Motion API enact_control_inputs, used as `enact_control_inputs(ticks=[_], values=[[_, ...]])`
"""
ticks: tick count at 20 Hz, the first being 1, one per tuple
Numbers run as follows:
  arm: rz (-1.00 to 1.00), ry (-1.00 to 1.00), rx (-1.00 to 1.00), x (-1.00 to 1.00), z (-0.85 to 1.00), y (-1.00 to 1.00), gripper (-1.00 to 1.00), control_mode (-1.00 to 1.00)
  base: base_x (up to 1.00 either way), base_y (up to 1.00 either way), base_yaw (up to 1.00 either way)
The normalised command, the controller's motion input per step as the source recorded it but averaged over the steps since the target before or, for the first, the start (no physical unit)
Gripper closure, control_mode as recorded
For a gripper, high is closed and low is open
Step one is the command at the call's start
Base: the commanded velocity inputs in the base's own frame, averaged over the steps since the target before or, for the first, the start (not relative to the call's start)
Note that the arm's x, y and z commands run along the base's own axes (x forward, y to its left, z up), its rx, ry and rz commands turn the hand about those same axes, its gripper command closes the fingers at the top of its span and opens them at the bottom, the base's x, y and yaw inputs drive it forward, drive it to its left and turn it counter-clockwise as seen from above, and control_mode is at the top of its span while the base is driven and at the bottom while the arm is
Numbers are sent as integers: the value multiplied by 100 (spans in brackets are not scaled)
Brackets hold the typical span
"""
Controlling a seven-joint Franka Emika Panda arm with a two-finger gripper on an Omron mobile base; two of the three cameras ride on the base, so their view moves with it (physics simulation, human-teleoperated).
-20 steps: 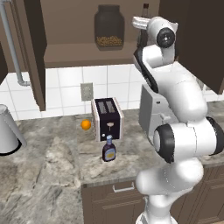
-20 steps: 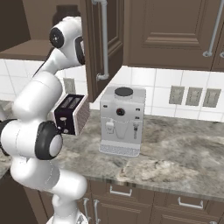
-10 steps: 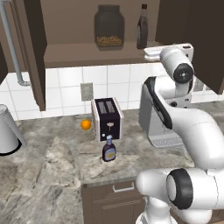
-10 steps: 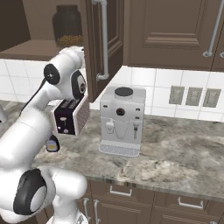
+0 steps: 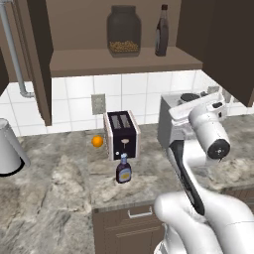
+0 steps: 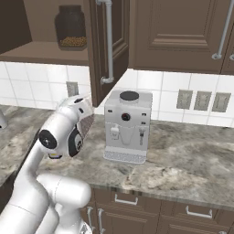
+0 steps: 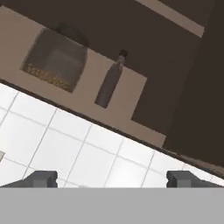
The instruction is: Pick the syrup bottle and condiment bottle from the counter and place them in the cabinet.
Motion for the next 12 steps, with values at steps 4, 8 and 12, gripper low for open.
enact_control_inputs(ticks=[4, 8, 12], values=[[0, 9, -26, -100, -94, 41, -100, -100, 0, 0, 0], [2, 18, -30, -100, -73, 48, -100, -100, 0, 0, 0], [0, 35, -24, -63, 3, 55, -100, -100, 0, 0, 0]])
